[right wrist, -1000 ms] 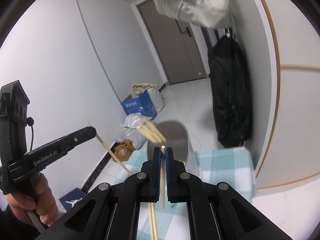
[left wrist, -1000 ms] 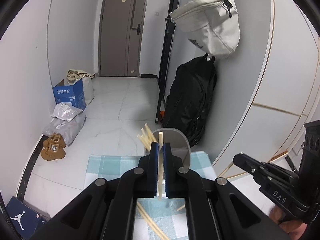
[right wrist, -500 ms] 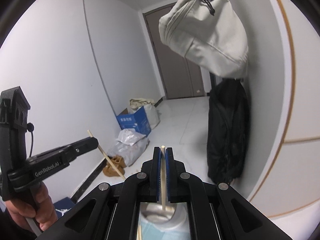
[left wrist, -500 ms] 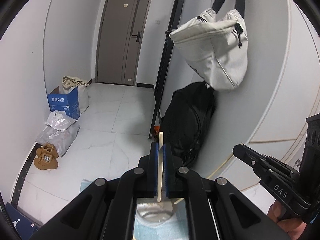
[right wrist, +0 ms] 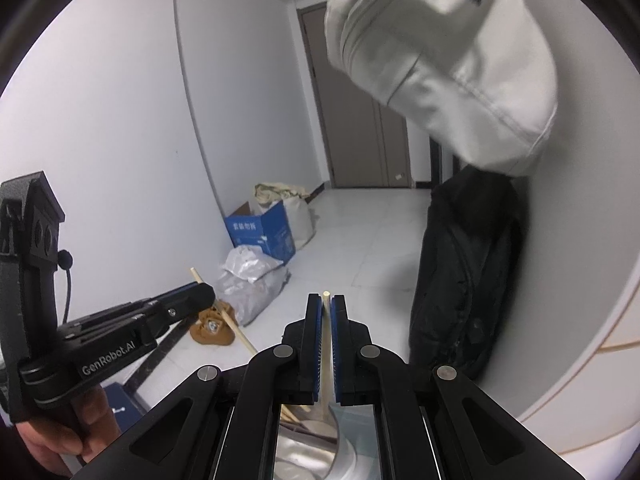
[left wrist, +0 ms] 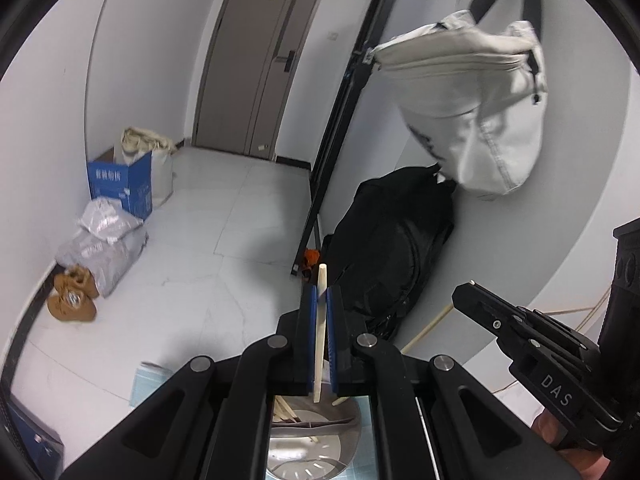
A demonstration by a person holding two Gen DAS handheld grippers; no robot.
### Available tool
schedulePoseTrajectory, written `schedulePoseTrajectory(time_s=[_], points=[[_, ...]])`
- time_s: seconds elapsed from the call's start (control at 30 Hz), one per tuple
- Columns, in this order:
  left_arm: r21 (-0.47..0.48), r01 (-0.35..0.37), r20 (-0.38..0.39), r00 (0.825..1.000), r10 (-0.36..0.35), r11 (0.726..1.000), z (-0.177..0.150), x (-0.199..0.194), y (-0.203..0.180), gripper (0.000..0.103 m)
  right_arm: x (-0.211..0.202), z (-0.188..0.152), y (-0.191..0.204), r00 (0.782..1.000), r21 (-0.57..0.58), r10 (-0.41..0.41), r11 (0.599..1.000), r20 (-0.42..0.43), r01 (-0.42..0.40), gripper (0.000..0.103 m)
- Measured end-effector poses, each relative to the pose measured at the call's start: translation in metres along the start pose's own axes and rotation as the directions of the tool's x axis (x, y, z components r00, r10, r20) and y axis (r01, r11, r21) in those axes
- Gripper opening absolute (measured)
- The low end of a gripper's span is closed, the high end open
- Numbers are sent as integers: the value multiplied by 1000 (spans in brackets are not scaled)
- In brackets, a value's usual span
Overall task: Organize utensils
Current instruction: 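Carry both held chopsticks up over the white holder, then open both tools to drop the chopsticks into the white holder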
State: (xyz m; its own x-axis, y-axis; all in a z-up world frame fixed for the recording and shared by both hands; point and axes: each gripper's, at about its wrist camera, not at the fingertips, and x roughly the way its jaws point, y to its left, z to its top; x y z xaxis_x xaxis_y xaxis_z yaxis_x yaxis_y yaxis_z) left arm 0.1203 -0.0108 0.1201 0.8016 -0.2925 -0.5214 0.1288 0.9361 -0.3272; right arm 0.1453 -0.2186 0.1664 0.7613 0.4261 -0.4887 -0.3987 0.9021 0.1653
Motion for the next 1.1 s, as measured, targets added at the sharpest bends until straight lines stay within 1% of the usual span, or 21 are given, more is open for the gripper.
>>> schedulePoseTrajectory(time_s=[0.23, 0.33, 0.47, 0.6, 0.67, 0.7, 0.83, 0.87, 0.9, 0.93, 0.97, 1.0, 1.03, 1.1], points=[[-62, 7, -45, 999, -10, 998, -13, 23, 18, 1, 29, -15, 9, 997, -79, -20, 997, -72, 15, 3], [-80, 8, -59, 998, -13, 997, -15, 28, 23, 1, 40, -24, 11, 994, -83, -13, 997, -106, 5, 3], [-79, 14, -80, 997, -20, 997, -17, 31, 25, 1, 53, -33, 13, 990, -77, 1, 997, -144, -12, 3], [-95, 38, -121, 991, -50, 995, -17, 35, 30, 1, 64, -39, 14, 985, -55, 17, 998, -170, -27, 4], [-112, 63, -158, 984, -80, 992, -16, 39, 33, 1, 68, -40, 16, 983, -38, 33, 998, -181, -40, 4], [-117, 68, -170, 982, -87, 991, -15, 40, 34, 1, 70, -40, 16, 982, -27, 39, 999, -184, -45, 6], [-97, 59, -181, 981, -76, 994, -14, 39, 33, 1, 71, -40, 9, 979, 58, 90, 995, -183, -80, 7], [-91, 58, -178, 981, -74, 994, -13, 37, 33, 3, 71, -41, 7, 979, 74, 97, 994, -181, -85, 7], [-85, 52, -179, 982, -66, 995, -13, 35, 33, 12, 71, -41, 6, 978, 84, 103, 992, -180, -89, 7], [-83, 43, -179, 982, -57, 996, -13, 35, 35, 18, 70, -42, 3, 978, 96, 109, 991, -180, -93, 9], [-87, 32, -173, 984, -47, 996, -14, 33, 37, 32, 69, -44, 1, 978, 105, 110, 990, -179, -92, 10], [-93, 27, -162, 986, -42, 995, -14, 30, 38, 42, 67, -45, -1, 978, 117, 114, 989, -172, -95, 15], [-100, 19, -146, 989, -33, 995, -15, 26, 40, 46, 65, -47, -4, 980, 127, 114, 987, -166, -93, 22], [-98, 2, -133, 991, -15, 995, -17, 21, 42, 47, 60, -52, -8, 982, 146, 105, 986, -157, -82, 28]])
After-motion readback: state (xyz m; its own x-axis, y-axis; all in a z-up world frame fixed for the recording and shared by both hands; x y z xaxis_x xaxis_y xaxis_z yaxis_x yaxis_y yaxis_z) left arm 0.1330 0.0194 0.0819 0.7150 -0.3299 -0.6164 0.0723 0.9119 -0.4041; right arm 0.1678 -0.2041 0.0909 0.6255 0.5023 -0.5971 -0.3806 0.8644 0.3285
